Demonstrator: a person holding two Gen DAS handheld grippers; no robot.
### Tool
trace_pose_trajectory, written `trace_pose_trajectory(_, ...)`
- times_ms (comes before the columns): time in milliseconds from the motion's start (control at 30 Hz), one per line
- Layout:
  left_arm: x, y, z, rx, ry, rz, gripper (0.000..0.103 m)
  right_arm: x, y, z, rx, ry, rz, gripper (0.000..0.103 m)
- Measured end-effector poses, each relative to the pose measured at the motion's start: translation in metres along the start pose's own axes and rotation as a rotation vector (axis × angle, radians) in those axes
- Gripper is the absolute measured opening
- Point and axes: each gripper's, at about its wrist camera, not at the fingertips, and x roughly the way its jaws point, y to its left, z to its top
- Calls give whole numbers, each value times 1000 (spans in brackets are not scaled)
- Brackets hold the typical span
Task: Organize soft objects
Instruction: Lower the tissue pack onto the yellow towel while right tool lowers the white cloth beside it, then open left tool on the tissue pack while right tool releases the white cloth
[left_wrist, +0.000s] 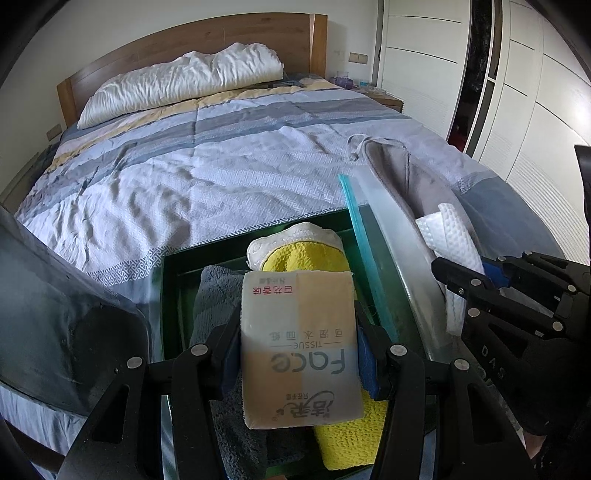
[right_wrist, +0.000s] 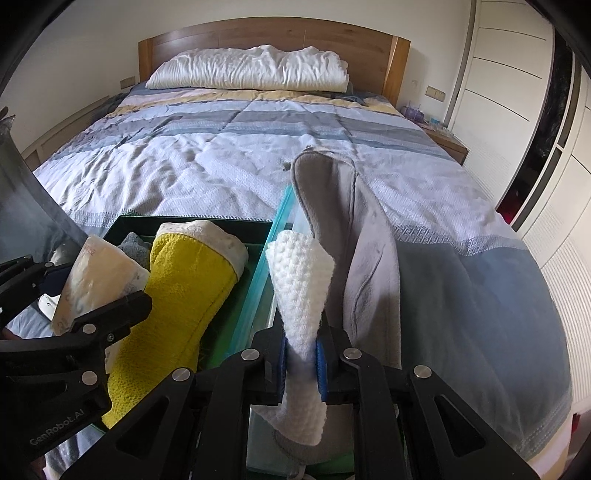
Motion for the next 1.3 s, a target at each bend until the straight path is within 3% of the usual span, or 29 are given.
trace_pose_trajectory(367,6,4,-3,-1,21,-11,47,9,2,2,-10,22,0,15)
trace_pose_trajectory(700,8,5,-3,4,27,-25,48,9,0,3,3,17,5,40)
trace_pose_trajectory(767,8,4,-4,3,29,-29,50,7,0,4,7,9,7,46)
trace_pose_trajectory(867,6,3,-4,8,21,-25,70,2,-1,4,14,-3,12,52)
trace_pose_trajectory(1000,1,3,-3,6,6,-24,71,-2,-3,3,23,-11,10,59)
trace_pose_trajectory(1300,-3,5,0,-6,-5,-22,72,-14,-2,6,26,-39,-18,64)
